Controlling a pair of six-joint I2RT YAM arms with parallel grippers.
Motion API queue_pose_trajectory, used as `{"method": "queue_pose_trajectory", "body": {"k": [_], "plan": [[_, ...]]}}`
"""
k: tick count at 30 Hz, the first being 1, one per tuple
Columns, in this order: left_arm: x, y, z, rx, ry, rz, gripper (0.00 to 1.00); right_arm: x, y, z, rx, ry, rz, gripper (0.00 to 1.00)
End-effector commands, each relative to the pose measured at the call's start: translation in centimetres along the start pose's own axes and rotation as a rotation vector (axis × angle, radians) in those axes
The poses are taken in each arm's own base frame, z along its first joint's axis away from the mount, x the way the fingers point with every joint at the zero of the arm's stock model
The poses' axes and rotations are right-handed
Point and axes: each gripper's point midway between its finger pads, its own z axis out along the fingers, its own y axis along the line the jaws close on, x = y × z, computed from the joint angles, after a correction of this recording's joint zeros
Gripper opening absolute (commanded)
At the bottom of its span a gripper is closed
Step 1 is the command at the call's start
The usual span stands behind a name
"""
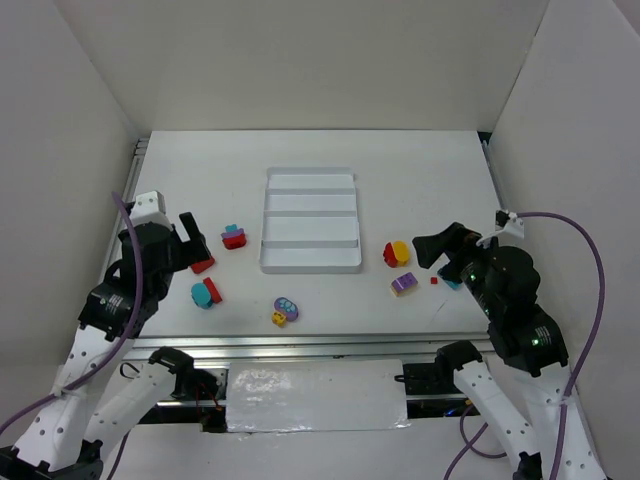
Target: Sort the legos into containers by color
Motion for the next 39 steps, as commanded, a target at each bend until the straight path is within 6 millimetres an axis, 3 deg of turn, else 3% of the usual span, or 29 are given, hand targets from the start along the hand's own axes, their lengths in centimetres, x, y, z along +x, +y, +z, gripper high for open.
{"method": "queue_pose_trajectory", "body": {"k": [1, 5, 9, 15, 19, 21, 24, 26, 30, 39], "plan": [[-1.2, -0.2, 0.1, 0.003, -0.039, -0.027, 1.0, -1.2, 0.5, -0.5, -0.016, -0.045, -0.019, 1.0], [-1.1, -0.4, 0.3, 0.01, -0.032, -0.024, 0.99, 0.2, 0.9, 0.1, -0.049, 0.014, -0.03, 1.0], [-1.1, -0.4, 0.3, 0.013, -0.031, -0.022, 1.0, 2.3, 1.0, 2.5, -0.069, 0.106, -0.025, 1.0], [-1.1, -0.5, 0.1, 0.028, -0.038, -0.021, 0.99, 6.4, -2.3, 7.5, 0.096, 0.27, -0.034, 1.0], [-0.8, -0.9, 0.4, 0.046, -0.021, -0.006, 0.99, 5.8, -7.3, 10.1, 0.394, 0.277, -0.133, 1.0], [-0.5, -1.1, 0.6, 0.047, -0.006, 0.0, 0.99, 6.0, -7.6, 10.9, 0.422, 0.305, -0.147, 1.0], [-0.5, -1.1, 0.7, 0.052, -0.001, 0.005, 1.0, 8.3, -7.7, 13.3, 0.422, 0.434, -0.167, 0.98], [-0.4, -1.3, 0.7, 0.061, 0.001, 0.008, 1.0, 8.9, -8.2, 14.6, 0.437, 0.463, -0.191, 0.98], [-0.4, -1.4, 0.5, 0.074, -0.005, 0.012, 1.0, 12.1, -9.7, 17.4, 0.456, 0.652, -0.279, 0.96], [-0.1, -1.9, 0.6, 0.102, 0.009, 0.025, 0.99, 14.8, -12.6, 19.9, 0.507, 0.781, -0.339, 0.96]]}}
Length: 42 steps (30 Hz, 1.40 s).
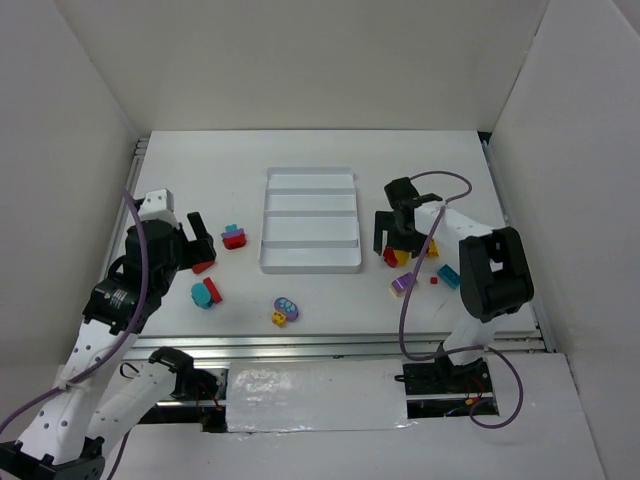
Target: Sort the legos into containers by color
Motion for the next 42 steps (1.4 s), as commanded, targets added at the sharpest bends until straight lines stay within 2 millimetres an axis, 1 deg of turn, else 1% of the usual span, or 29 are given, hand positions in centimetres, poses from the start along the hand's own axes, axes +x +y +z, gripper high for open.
{"method": "queue_pose_trajectory", "body": {"k": [1, 4, 5, 7, 11, 14, 15, 16, 17, 19, 20, 21, 22, 23, 24, 25, 26, 27, 28, 29, 30, 32, 33, 34, 35, 37, 39, 40, 42], "plan": [[-0.9, -0.7, 0.1, 0.038, -0.034, 0.008, 0.99, -1.6, -0.3, 0.2, 0.004, -0.006, -0.034, 0.96], [-0.7, -0.9, 0.2, 0.047, -0.025, 0.011, 0.99, -1.4, 0.3, 0.9, -0.046, 0.022, -0.039, 0.9], [-0.7, -1.1, 0.3, 0.053, -0.019, 0.015, 1.0, -1.3, 0.4, 1.1, -0.052, 0.028, -0.044, 0.84], [-0.6, -1.1, 0.3, 0.056, -0.017, 0.017, 0.99, -1.3, 0.6, 1.3, -0.059, 0.035, -0.046, 0.81], [-0.4, -1.3, 0.4, 0.064, -0.011, 0.02, 1.0, -1.3, 0.8, 1.5, -0.07, 0.044, -0.047, 0.66], [-0.5, -1.3, 0.4, 0.066, -0.011, 0.021, 1.0, -1.4, 0.6, 1.2, -0.061, 0.037, -0.036, 0.37], [-0.5, -1.4, 0.4, 0.067, -0.009, 0.02, 0.99, -1.8, 0.6, 0.7, -0.058, 0.018, -0.029, 0.15], [-0.5, -1.4, 0.4, 0.069, -0.01, 0.02, 0.99, -2.1, 0.5, 0.2, -0.052, 0.005, -0.022, 0.13], [-0.5, -1.6, 0.4, 0.073, -0.007, 0.013, 1.0, -2.8, 0.3, -1.0, -0.046, -0.041, -0.005, 0.13], [-0.8, -2.3, 0.2, 0.102, 0.003, -0.012, 1.0, -3.6, 0.5, -3.0, -0.065, -0.102, 0.007, 0.07], [-0.8, -3.5, -0.1, 0.164, 0.022, -0.024, 1.0, -4.2, 1.1, -5.5, -0.116, -0.172, 0.008, 0.07], [-1.0, -4.5, -0.2, 0.206, 0.031, -0.047, 0.99, -4.2, 2.8, -7.0, -0.166, -0.22, -0.026, 0.07], [-0.6, -6.7, -0.9, 0.323, 0.073, -0.087, 1.0, -3.8, 3.7, -8.2, -0.198, -0.248, -0.038, 0.07], [-1.5, -8.4, -1.2, 0.406, 0.055, -0.112, 1.0, -3.9, 4.7, -10.7, -0.245, -0.312, -0.061, 0.07], [-1.6, -9.9, -1.7, 0.487, 0.067, -0.137, 0.99, -2.9, 7.1, -12.1, -0.304, -0.337, -0.132, 0.07], [-1.8, -11.5, -2.3, 0.563, 0.086, -0.198, 0.99, -2.1, 8.4, -13.1, -0.34, -0.355, -0.188, 0.08], [-3.1, -14.2, -3.6, 0.726, 0.072, -0.219, 0.99, -1.6, 9.5, -14.6, -0.378, -0.382, -0.214, 0.08], [-2.9, -15.4, -4.1, 0.797, 0.106, -0.279, 0.99, -0.4, 11.2, -15.7, -0.427, -0.389, -0.253, 0.08], [-3.2, -16.7, -5.0, 0.873, 0.115, -0.297, 0.99, 0.4, 12.1, -16.3, -0.466, -0.386, -0.254, 0.08], [-3.2, -17.9, -5.7, 0.949, 0.142, -0.302, 0.99, 0.7, 12.6, -17.9, -0.517, -0.413, -0.25, 0.08], [-4.0, -18.9, -6.1, 0.998, 0.124, -0.33, 0.99, 1.6, 14.1, -19.2, -0.58, -0.432, -0.275, 0.08], [-3.5, -20.2, -6.0, 1.012, 0.158, -0.334, 0.99, 2.4, 14.6, -21.3, -0.655, -0.478, -0.261, 0.07], [-3.2, -20.6, -5.8, 1.011, 0.17, -0.332, 0.99, 2.3, 15.3, -22.6, -0.705, -0.514, -0.262, 0.07], [-2.5, -21.4, -6.1, 1.023, 0.194, -0.321, 0.99, 2.9, 15.7, -23.2, -0.751, -0.511, -0.263, 0.07], [-1.9, -21.9, -5.5, 1.013, 0.221, -0.316, 0.99, 3.0, 15.9, -24.4, -0.795, -0.531, -0.264, 0.07], [-0.7, -22.8, -5.5, 1.018, 0.259, -0.307, 0.99, 3.6, 16.6, -25.8, -0.863, -0.532, -0.271, 0.07], [0.4, -23.4, -5.0, 1.006, 0.298, -0.305, 0.98, 3.9, 17.1, -26.1, -0.881, -0.528, -0.282, 0.07], [0.3, -24.0, -5.3, 1.027, 0.288, -0.301, 0.98, 4.0, 17.3, -26.2, -0.885, -0.523, -0.285, 0.07], [0.6, -24.4, -4.9, 1.006, 0.288, -0.295, 0.98, 4.2, 17.6, -26.5, -0.898, -0.52, -0.29, 0.08]]}}
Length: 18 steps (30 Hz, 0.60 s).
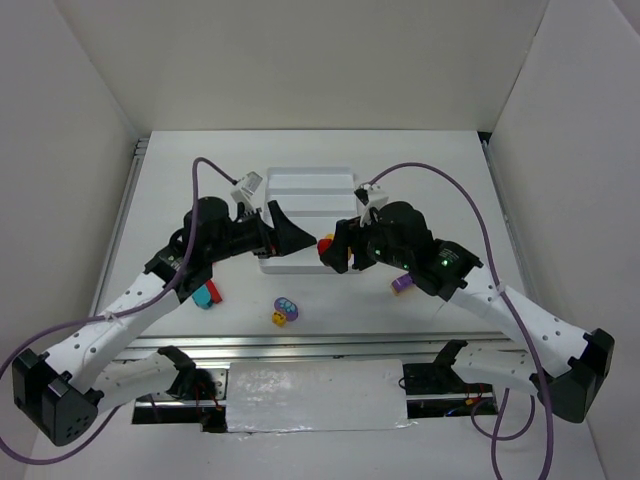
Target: Sort the legos into containers by color
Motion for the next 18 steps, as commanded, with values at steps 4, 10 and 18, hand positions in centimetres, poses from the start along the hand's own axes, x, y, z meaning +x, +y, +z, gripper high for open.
{"method": "queue_pose_trajectory", "body": {"k": [4, 10, 18], "plan": [[-0.6, -2.1, 1.4, 0.062, -0.026, 0.02, 0.96, -1.5, 3.7, -0.2, -0.143, -0.041, 0.003, 0.1], [0.6, -1.8, 2.5, 0.054, 0.02, 0.012, 0.88, -1.7, 4.6, -0.4, -0.164, -0.059, 0.008, 0.11], [1.4, -2.2, 2.9, 0.075, 0.037, 0.02, 0.63, -1.8, 5.6, 0.3, -0.199, -0.056, 0.008, 0.13]]}}
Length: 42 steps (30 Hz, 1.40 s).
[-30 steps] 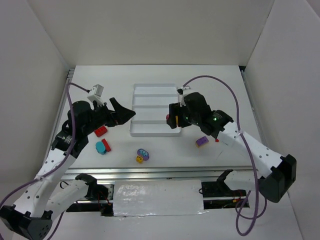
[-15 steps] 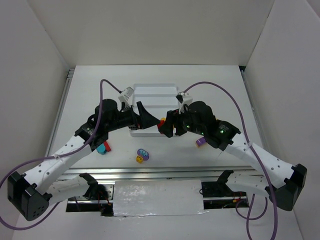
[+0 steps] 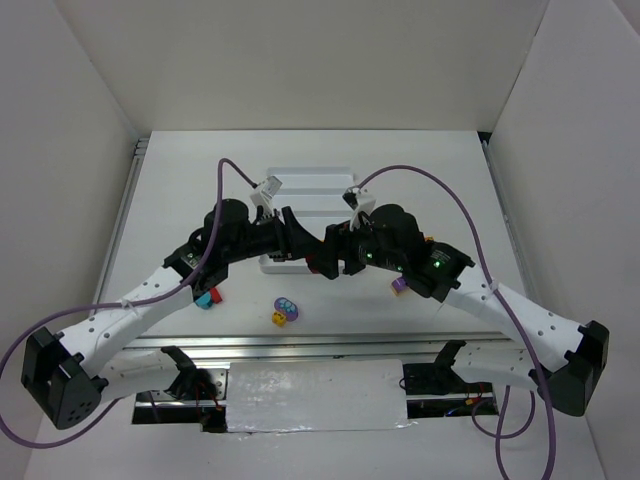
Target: Sort the legos into containers by color
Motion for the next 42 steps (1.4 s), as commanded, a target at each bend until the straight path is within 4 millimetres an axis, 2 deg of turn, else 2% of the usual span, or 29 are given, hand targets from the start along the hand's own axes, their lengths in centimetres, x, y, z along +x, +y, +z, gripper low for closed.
{"method": "queue_pose_trajectory", "body": {"k": [1, 2, 3, 5, 6, 8, 10, 11, 12, 20, 25, 27, 30, 42], "plan": [[-1.0, -2.1, 0.1, 0.071, -0.034, 0.045, 0.56, -2.3, 2.2, 0.4, -0.065, -0.074, -0.01, 0.13], [-0.9, -2.3, 0.1, 0.076, -0.028, 0.047, 0.47, -2.4, 2.2, 0.6, -0.058, -0.077, -0.011, 0.13], [-0.8, -2.3, 0.2, 0.078, -0.021, 0.05, 0.25, -2.6, 1.9, 0.9, -0.037, -0.084, -0.009, 0.13], [-0.9, -2.7, 0.2, 0.089, -0.017, 0.076, 0.15, -2.7, 1.4, 1.2, -0.011, -0.094, 0.003, 0.13], [-0.5, -2.8, 0.3, 0.102, -0.001, 0.089, 0.06, -2.7, 1.1, 1.4, 0.008, -0.1, 0.01, 0.15], [-0.4, -2.9, 0.3, 0.106, 0.017, 0.118, 0.0, -2.7, 0.9, 1.5, 0.017, -0.107, 0.024, 0.16], [-0.1, -2.8, 0.2, 0.111, 0.023, 0.122, 0.0, -2.8, 0.9, 1.4, 0.013, -0.121, 0.029, 0.2], [-0.2, -3.0, 0.0, 0.116, 0.012, 0.126, 0.0, -2.6, 0.8, 1.4, 0.013, -0.119, 0.032, 0.35], [-0.1, -2.7, 0.0, 0.111, 0.007, 0.125, 0.0, -2.6, 0.9, 1.4, 0.008, -0.12, 0.033, 0.46], [-0.6, -2.8, -0.7, 0.111, -0.036, 0.157, 0.0, -2.7, 1.3, 0.4, -0.026, -0.16, 0.025, 0.65], [-0.9, -2.6, -1.0, 0.096, -0.06, 0.156, 0.0, -2.7, 0.7, 0.3, -0.003, -0.174, 0.029, 0.83], [-1.0, -2.6, -1.0, 0.088, -0.062, 0.156, 0.0, -2.6, 0.5, 0.3, 0.006, -0.179, 0.031, 0.94], [-1.0, -2.3, -1.0, 0.072, -0.062, 0.156, 0.0, -2.7, 0.4, 0.2, 0.003, -0.188, 0.028, 1.0], [-2.1, -1.1, -1.3, -0.006, -0.127, 0.14, 0.0, -2.5, 0.3, -0.4, -0.013, -0.203, -0.008, 1.0]]}}
